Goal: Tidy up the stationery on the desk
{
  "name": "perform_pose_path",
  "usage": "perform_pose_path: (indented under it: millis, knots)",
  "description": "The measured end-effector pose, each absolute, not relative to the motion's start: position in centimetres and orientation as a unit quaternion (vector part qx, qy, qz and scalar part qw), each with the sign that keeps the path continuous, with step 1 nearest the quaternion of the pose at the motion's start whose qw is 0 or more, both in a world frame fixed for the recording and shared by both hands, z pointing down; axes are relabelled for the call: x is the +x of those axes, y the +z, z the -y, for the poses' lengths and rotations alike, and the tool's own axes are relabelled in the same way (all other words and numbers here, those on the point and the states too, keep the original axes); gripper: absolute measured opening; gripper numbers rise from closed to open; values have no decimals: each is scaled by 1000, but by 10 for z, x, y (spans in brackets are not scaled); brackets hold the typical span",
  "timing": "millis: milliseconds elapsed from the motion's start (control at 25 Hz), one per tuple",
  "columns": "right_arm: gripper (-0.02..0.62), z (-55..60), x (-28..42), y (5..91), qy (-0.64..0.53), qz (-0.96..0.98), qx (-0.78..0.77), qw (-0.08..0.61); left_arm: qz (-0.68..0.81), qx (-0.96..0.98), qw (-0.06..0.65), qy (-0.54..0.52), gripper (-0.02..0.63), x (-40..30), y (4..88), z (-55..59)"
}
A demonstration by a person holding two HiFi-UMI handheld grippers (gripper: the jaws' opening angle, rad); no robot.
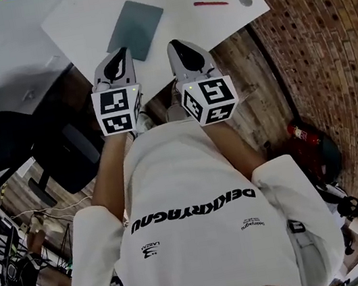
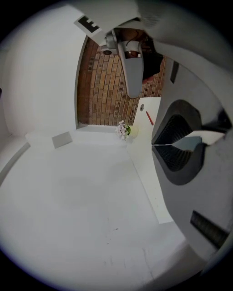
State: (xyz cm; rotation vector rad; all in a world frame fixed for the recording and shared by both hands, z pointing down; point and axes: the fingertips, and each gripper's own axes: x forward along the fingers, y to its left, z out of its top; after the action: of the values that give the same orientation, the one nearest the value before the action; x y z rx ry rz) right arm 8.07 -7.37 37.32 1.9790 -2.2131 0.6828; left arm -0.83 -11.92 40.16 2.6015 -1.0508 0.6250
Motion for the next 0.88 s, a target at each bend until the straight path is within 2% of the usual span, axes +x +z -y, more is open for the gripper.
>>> perform_pose_path:
  millis: [160, 400, 880]
  knots:
    - [38, 93, 87, 403, 251, 730, 632, 65, 360, 891, 149, 235, 54, 4, 424, 145]
    - [72, 125, 91, 459, 301, 718, 621, 89, 360, 873, 177, 278, 85, 3, 470, 188]
    - [89, 163, 92, 555, 392, 666, 624, 117, 337, 850, 216, 342, 103, 4, 550, 251]
